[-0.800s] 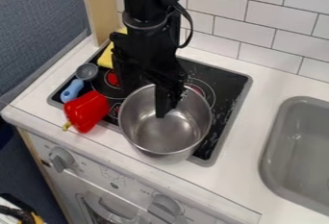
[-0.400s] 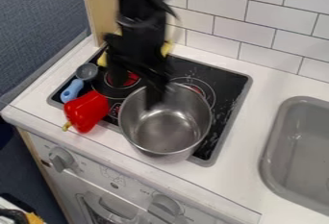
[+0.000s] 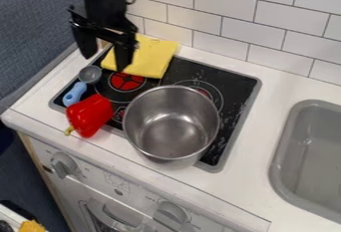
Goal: Move the yellow cloth in the top right burner
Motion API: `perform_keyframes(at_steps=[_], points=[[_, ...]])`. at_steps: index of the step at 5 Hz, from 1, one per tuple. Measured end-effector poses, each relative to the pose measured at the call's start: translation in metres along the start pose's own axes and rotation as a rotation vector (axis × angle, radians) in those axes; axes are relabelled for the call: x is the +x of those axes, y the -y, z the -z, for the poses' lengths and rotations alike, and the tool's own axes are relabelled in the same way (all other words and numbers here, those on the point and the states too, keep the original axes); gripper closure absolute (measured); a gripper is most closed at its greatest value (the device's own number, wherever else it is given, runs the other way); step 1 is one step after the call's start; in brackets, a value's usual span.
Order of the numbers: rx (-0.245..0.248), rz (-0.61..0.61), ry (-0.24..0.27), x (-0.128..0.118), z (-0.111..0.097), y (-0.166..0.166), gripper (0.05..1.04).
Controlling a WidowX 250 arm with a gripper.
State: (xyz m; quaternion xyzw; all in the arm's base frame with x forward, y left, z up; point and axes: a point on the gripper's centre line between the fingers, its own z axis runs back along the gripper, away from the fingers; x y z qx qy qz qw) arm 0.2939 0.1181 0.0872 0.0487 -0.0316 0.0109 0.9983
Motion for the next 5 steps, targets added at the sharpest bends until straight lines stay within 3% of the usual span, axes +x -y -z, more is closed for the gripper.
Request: perform_keyframes(at_steps=[2, 3, 4, 5], points=[[0.061, -0.080, -0.060, 0.052, 0.044, -0.017, 0.081], [0.057, -0.096, -0.081, 0.083, 0.071, -0.012, 0.081], [0.058, -0.086, -0.075, 0.100, 0.078, -0.005, 0.082], [0.055, -0.070, -0.068, 0.102, 0.080, 0.005, 0.082]])
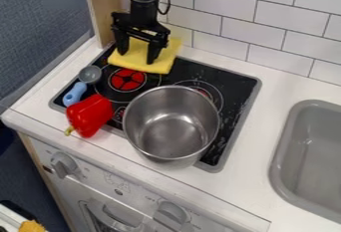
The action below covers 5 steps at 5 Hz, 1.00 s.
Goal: Move the yellow cloth in the top right burner
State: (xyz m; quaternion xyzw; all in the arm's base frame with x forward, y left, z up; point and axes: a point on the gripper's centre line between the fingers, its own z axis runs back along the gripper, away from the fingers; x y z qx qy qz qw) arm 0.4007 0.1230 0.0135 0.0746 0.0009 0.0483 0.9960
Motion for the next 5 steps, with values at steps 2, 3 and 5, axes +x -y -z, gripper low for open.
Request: perform_keyframes(at_steps=[2, 3, 5], points=[[-0.001, 0.010, 0.005, -0.024, -0.004, 0.029, 0.082], [-0.030, 0.050, 0.007, -0.027, -0.009, 0.062, 0.082], [-0.060, 0.195, 0.033, -0.018, -0.027, 0.160, 0.082]])
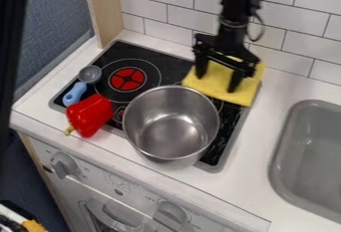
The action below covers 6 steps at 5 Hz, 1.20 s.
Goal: Move the yellow cloth in the top right burner
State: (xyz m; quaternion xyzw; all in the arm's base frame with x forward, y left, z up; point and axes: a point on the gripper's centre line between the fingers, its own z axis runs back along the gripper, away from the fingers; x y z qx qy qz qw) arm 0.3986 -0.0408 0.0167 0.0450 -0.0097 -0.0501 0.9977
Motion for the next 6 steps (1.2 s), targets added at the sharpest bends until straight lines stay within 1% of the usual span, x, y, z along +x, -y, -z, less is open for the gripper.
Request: perform_keyframes(at_steps=[1, 2, 3, 4, 5, 6], points=[[0.014, 0.018, -0.012, -0.004, -0.004, 0.029, 0.082], [0.031, 0.014, -0.021, -0.008, -0.005, 0.042, 0.082], [0.049, 0.001, -0.009, -0.008, -0.014, 0.035, 0.082], [0.038, 0.000, 0.081, -0.003, -0.053, 0.031, 0.082], [0.020, 0.011, 0.099, -0.013, -0.068, 0.032, 0.082], [-0.018, 0.043, 0.100, -0.025, -0.069, 0.036, 0.082]])
